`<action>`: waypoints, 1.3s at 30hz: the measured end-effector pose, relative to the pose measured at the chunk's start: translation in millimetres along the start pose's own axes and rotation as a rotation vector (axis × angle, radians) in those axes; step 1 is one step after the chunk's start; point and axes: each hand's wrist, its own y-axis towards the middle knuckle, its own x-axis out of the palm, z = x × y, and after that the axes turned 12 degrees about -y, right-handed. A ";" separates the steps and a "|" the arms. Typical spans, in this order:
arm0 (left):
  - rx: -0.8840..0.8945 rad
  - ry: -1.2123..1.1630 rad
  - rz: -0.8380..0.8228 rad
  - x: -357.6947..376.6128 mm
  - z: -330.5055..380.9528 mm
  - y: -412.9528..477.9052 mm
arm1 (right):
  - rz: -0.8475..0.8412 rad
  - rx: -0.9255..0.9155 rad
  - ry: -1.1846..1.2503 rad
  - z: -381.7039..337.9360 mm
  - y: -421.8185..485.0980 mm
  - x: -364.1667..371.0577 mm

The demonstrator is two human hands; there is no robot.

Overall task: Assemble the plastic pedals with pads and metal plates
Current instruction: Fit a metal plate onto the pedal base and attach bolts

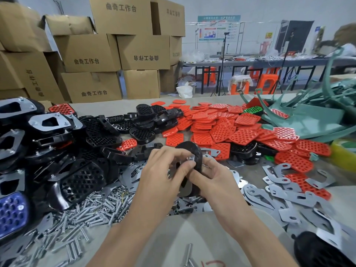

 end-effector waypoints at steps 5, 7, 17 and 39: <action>0.099 0.069 -0.045 -3.0 -0.4 3.6 | -0.010 -0.006 -0.025 -1.2 -0.3 0.8; 0.153 0.072 -0.097 -3.2 0.1 2.6 | -0.002 0.003 0.003 0.6 1.0 1.1; 0.075 0.063 -0.068 -7.9 -2.9 8.5 | -0.055 -0.015 -0.001 4.7 2.9 0.9; -0.027 0.969 -0.753 -51.5 -9.0 -14.3 | 0.162 0.242 0.261 0.6 6.9 -2.3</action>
